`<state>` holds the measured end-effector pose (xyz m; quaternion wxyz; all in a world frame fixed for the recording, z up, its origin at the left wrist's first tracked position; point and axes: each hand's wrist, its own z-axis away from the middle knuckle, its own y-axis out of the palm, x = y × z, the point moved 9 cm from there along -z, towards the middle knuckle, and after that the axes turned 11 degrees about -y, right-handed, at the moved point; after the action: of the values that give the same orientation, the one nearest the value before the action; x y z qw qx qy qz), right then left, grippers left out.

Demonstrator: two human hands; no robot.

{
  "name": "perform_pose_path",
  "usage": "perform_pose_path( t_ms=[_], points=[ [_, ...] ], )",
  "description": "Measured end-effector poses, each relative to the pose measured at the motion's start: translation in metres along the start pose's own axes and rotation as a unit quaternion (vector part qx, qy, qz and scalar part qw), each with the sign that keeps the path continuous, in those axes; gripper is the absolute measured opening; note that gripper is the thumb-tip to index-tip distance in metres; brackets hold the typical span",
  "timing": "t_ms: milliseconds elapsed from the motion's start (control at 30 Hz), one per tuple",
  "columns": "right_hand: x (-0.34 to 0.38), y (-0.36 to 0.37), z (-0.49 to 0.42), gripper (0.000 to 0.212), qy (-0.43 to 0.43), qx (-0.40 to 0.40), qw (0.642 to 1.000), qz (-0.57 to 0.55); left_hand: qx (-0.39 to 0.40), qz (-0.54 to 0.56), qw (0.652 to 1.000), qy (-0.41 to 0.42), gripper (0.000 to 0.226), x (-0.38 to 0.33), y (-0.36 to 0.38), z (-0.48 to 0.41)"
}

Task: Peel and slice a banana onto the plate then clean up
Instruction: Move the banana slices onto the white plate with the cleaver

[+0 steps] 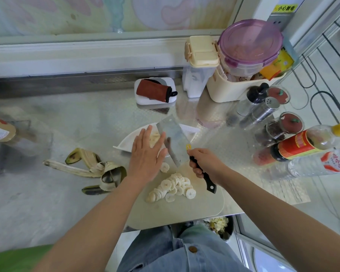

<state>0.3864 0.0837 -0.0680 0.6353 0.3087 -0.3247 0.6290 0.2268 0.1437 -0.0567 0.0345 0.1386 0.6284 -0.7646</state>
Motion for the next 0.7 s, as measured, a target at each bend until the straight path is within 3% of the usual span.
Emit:
perform_pose_path(
  t_ms=[67,233,333,400,467,533,600,667,700],
  points=[
    [0.002,0.003,0.002,0.028,0.0,0.013,1.0,0.006,-0.003,-0.004,1.0,0.015,0.052,-0.009,0.001,0.001],
    [0.004,-0.008,0.005,0.028,-0.009,0.005,1.0,-0.006,-0.007,0.018,0.996,-0.085,0.057,0.019,-0.001,-0.004],
    [0.004,-0.011,0.007,0.028,-0.012,0.01,1.0,0.0,0.012,0.051,0.997,-0.048,0.052,0.009,0.003,-0.003],
    [0.009,-0.011,0.008,0.027,-0.034,0.008,0.999,0.027,-0.039,0.1,0.993,-0.053,0.045,0.006,-0.008,-0.002],
    [0.023,-0.016,0.01,0.026,-0.099,-0.018,0.982,0.159,-0.114,0.15,0.98,-0.067,0.04,0.006,-0.027,0.001],
    [0.043,-0.014,0.016,0.022,-0.193,-0.054,0.906,0.372,-0.073,0.327,0.934,-0.12,0.041,0.009,-0.03,0.001],
    [0.056,0.001,0.024,0.021,-0.271,-0.064,0.826,0.491,0.058,0.513,0.829,-0.216,0.045,0.006,-0.012,-0.001],
    [0.053,0.017,0.026,0.029,-0.307,-0.036,0.785,0.536,0.122,0.599,0.744,-0.269,0.048,-0.002,-0.001,0.001],
    [0.048,0.022,0.026,0.033,-0.313,-0.022,0.779,0.543,0.123,0.613,0.727,-0.285,0.043,-0.002,0.001,0.003]
  ],
)
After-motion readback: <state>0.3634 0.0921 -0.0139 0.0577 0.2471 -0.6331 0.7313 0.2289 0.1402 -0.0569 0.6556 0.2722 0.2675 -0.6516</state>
